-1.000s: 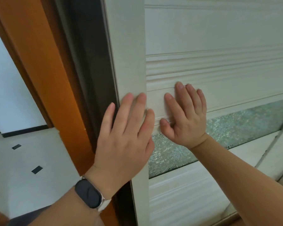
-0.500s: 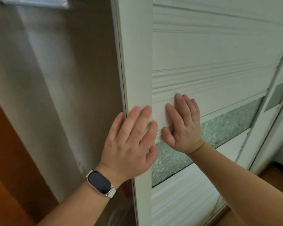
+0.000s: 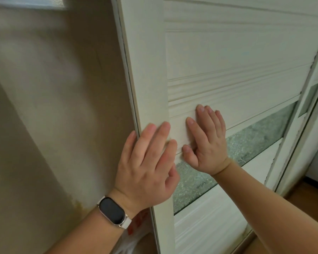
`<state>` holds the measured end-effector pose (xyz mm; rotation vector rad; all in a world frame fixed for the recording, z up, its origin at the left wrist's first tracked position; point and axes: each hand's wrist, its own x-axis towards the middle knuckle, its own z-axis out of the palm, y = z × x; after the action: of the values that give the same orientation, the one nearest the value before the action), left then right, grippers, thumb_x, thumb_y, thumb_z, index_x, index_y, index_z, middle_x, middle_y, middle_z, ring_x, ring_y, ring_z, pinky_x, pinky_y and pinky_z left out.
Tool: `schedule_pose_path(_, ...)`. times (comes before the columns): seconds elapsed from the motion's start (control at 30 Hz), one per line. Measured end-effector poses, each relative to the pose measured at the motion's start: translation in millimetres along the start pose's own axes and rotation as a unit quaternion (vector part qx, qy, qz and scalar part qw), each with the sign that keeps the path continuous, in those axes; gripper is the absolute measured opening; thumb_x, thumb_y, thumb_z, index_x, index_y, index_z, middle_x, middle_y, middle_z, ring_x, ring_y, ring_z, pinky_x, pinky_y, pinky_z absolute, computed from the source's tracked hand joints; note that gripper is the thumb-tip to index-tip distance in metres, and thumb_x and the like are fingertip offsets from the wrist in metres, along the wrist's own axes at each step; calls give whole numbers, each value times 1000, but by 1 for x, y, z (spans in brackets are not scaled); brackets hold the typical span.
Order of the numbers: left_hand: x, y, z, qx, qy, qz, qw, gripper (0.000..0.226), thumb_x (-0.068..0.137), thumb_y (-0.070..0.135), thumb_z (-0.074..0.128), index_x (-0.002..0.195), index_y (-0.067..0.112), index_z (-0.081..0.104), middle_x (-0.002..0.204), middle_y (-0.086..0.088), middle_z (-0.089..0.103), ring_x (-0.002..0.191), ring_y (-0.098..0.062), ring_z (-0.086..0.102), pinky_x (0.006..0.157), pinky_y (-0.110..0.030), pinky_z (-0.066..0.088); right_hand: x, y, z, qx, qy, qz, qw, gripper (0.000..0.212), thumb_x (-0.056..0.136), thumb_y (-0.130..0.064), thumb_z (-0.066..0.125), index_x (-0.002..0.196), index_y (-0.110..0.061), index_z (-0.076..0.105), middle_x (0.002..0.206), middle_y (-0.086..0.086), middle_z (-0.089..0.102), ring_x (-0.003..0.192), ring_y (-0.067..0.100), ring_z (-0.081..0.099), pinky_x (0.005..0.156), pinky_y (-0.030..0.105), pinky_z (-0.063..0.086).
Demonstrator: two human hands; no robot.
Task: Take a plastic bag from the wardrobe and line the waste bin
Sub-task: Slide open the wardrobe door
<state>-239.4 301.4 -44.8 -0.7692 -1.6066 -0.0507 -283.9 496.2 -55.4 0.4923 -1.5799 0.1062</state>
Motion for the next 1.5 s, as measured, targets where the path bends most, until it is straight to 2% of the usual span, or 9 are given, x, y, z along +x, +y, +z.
schedule_pose_path(0.23,21,30,42,-28,16,0,999,41,75,29,61,113,13,65,147,-10,43,141,-29,30,115,-48,27,-8,35,-9,15,-27,37,999,55,93,-48,37,133,-11,43,143,26,31,134,44,33,105,67,28)
schedule_pose_path(0.37,36,51,68,-53,20,0,998,32,76,27,60,104,14,70,146,-10,45,142,-28,29,116,-48,25,-12,59,-14,13,-44,62,997,53,96,-50,33,132,-12,43,142,26,29,132,50,34,100,70,30)
schedule_pose_path(0.53,54,76,98,-75,20,-2,997,31,80,26,56,106,13,66,147,-9,44,143,-27,28,117,-47,23,-21,96,-18,9,-58,67,996,54,95,-51,33,132,-12,42,141,26,28,128,57,36,98,71,31)
schedule_pose_path(0.8,77,104,138,-110,31,2,993,33,79,23,55,108,11,62,144,-11,49,142,-27,29,115,-48,25,-36,155,-29,-21,-95,57,994,57,94,-49,39,136,-11,40,142,34,32,132,52,34,102,66,32)
schedule_pose_path(1.13,100,130,169,-131,22,11,991,22,80,21,52,95,11,65,138,-13,57,141,-27,29,114,-49,27,-50,205,-41,-43,-136,47,989,61,94,-45,48,143,-10,35,145,35,30,139,48,26,107,61,32)
schedule_pose_path(1.5,121,151,198,-154,27,37,987,18,78,20,53,87,10,64,132,-12,61,135,-28,37,110,-50,30,-68,228,-54,-75,-163,107,978,57,95,-38,51,142,-10,36,147,29,34,139,40,32,107,53,36)
